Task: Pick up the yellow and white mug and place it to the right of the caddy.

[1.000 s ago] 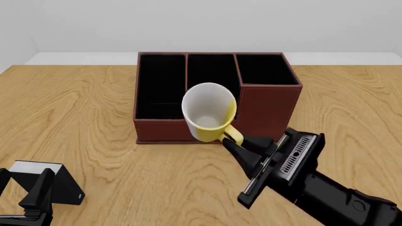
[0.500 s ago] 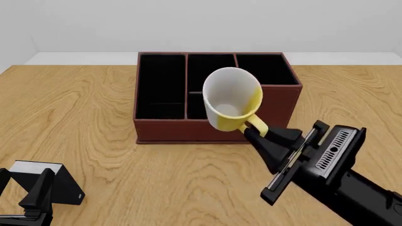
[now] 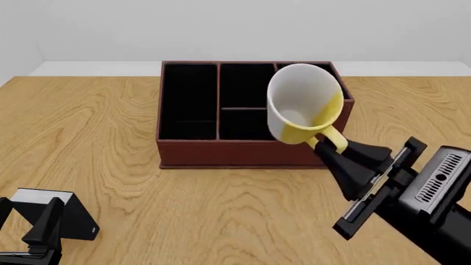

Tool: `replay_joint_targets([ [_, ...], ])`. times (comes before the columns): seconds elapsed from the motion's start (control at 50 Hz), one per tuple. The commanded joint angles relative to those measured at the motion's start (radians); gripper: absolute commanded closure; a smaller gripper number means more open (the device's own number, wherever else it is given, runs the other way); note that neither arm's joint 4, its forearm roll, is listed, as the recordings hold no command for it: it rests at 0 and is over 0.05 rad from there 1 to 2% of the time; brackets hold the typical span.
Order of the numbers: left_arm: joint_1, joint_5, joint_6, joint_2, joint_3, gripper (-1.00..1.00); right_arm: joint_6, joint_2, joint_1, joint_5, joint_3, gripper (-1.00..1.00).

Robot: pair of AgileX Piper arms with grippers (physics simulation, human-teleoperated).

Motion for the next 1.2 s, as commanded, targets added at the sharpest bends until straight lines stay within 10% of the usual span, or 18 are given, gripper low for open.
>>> replay_joint_targets([
  [0.02,0.0,0.0,0.0,0.0,0.0,-1.0,-0.006,-0.069,-0.028,0.039,-0.004,1.0],
  [1.2,0.0,0.0,0.0,0.0,0.0,-1.0,-0.018,-0.296,-0.222,0.233,-0.01,1.0],
])
